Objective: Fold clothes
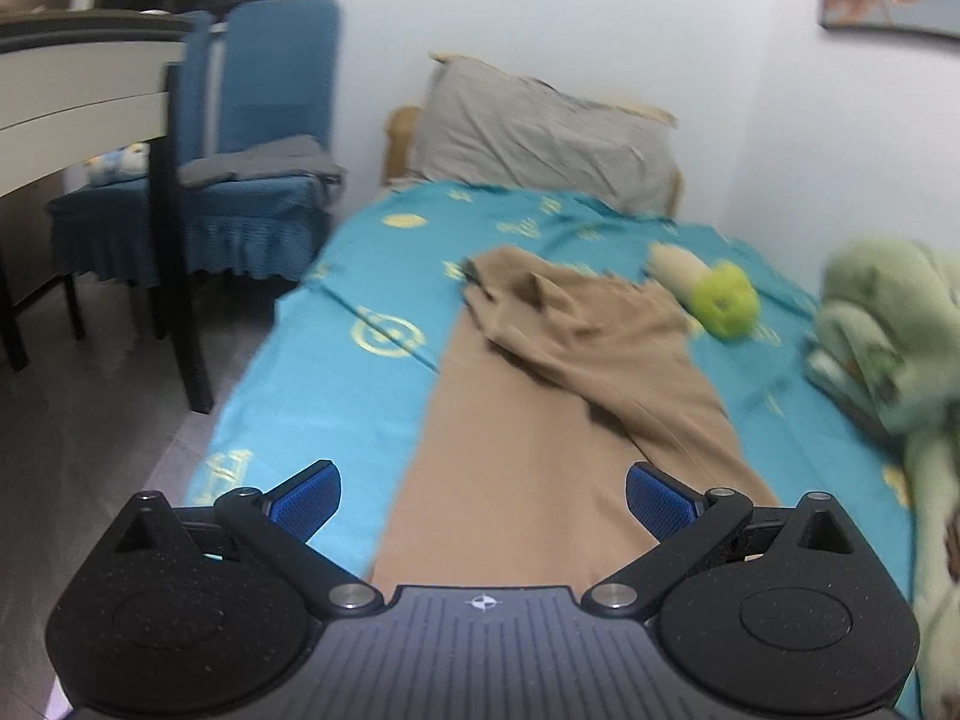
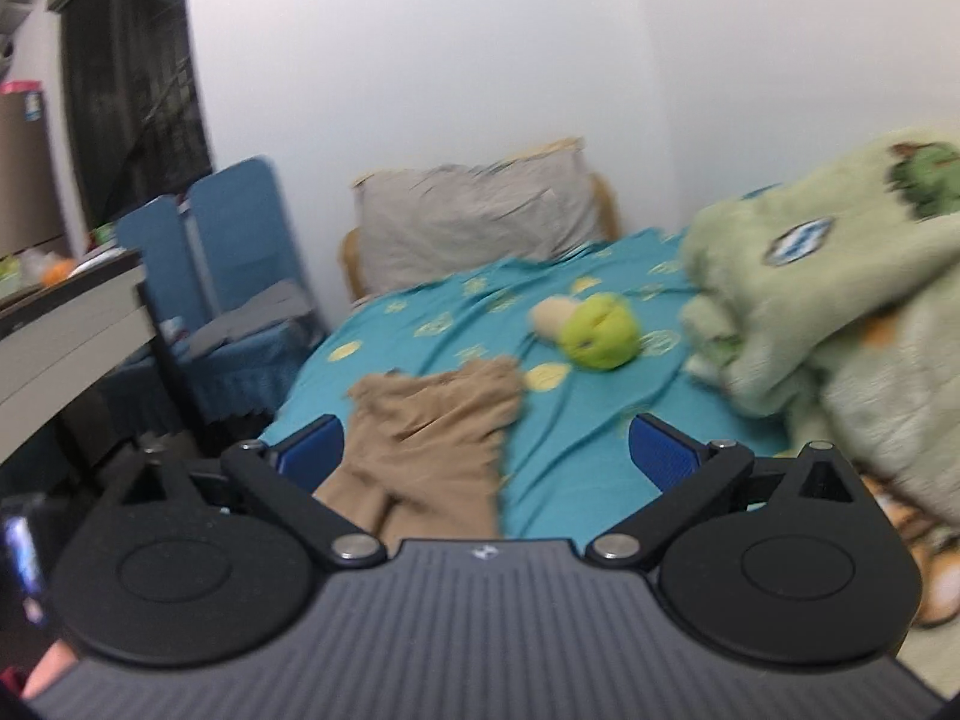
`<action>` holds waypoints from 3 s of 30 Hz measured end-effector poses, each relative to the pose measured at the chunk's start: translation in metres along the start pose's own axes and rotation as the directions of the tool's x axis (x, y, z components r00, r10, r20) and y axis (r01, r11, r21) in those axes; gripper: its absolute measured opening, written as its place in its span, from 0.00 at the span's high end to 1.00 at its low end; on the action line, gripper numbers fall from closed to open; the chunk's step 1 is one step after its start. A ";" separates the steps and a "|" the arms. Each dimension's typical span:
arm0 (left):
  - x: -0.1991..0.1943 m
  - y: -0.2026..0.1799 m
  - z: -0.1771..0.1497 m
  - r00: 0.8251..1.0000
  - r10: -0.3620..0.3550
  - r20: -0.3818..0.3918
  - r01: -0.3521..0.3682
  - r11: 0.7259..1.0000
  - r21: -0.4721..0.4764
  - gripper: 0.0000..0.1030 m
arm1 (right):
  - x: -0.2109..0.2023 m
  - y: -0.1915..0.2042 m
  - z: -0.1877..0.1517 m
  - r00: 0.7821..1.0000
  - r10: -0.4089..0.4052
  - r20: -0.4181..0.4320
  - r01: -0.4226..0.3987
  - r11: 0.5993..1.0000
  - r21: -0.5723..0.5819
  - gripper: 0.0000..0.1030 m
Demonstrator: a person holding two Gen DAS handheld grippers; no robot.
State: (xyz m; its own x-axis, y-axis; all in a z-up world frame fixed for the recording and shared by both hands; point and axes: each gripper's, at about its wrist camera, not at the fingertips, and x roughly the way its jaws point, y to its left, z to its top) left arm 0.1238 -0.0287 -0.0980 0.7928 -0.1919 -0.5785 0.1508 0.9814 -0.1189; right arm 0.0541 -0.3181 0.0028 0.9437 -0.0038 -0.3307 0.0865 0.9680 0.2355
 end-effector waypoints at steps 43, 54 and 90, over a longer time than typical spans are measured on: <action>-0.020 -0.065 -0.023 0.827 -0.426 -0.366 0.359 0.902 -0.239 0.99 | 0.043 -0.117 -0.020 0.966 -0.199 -0.165 0.241 0.924 0.298 0.00; -0.005 0.035 -0.019 0.837 -0.272 -0.476 0.158 0.951 -0.266 0.98 | 0.070 -0.086 -0.040 0.954 0.045 -0.297 0.052 0.948 0.313 0.00; -0.072 0.069 -0.015 0.829 -0.235 -0.507 0.141 0.966 -0.217 0.94 | 0.036 0.060 -0.110 0.637 0.278 -0.719 -0.210 0.960 0.185 0.93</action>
State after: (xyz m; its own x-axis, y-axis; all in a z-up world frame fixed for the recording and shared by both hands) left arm 0.0685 0.0524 -0.0767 0.3223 -0.3935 -0.8610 0.1292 0.9193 -0.3718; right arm 0.0579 -0.2325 -0.0953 0.3958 0.4467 -0.8024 -0.0556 0.8838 0.4645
